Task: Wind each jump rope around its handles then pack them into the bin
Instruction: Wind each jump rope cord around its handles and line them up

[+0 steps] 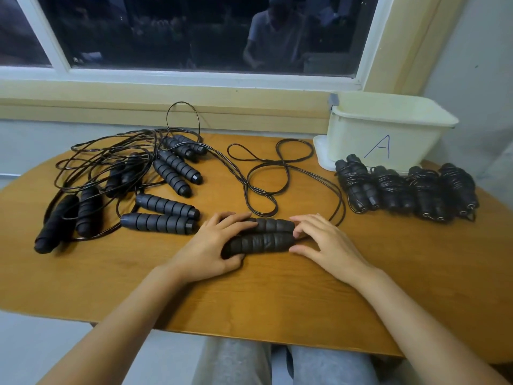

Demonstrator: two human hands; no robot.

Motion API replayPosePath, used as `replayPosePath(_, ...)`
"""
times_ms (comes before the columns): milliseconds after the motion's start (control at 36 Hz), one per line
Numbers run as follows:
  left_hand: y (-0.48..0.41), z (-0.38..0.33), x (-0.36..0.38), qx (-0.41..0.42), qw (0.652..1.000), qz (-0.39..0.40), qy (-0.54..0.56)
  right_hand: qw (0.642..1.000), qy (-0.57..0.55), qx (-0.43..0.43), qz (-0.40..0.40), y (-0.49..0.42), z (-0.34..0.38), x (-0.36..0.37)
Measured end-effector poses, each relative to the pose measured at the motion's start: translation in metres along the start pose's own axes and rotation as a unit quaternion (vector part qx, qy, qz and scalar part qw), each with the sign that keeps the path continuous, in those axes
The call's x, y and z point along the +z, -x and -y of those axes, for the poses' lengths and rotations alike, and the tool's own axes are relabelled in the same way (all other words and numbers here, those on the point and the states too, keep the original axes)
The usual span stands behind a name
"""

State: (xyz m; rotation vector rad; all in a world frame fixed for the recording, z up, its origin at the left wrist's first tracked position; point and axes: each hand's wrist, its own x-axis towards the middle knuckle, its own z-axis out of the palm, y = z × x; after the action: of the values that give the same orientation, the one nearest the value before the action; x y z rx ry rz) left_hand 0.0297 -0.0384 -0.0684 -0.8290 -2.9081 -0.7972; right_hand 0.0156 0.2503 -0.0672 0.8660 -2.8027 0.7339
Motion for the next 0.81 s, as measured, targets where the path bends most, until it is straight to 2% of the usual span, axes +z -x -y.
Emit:
replayPosePath(139,0.0018,0.0011,0.0002,0.0,1.0,-0.006,-0.003,1.0,0.006,0.006,-0.015,-0.0016,-0.0028,0.0048)
replayPosePath(250,0.0025,0.0003,0.0012,-0.01,0.999,-0.004,0.036,1.0,-0.007,0.006,-0.014,-0.0008,-0.0027,0.0043)
replayPosePath(444,0.0033,0.0066,0.005,0.027,0.995,-0.092,0.017,0.999,-0.02,0.029,-0.005,0.0017,-0.0042,0.0044)
replayPosePath(556,0.0035,0.0067,0.0062,0.029,0.997,-0.072,-0.014,0.999,-0.027,0.03,-0.009,0.0012,-0.0058,0.0049)
replayPosePath(806,0.0038,0.0068,0.0065,0.013,0.998,-0.061,0.004,0.999,-0.044,0.013,-0.009,-0.0019,-0.0092,0.0084)
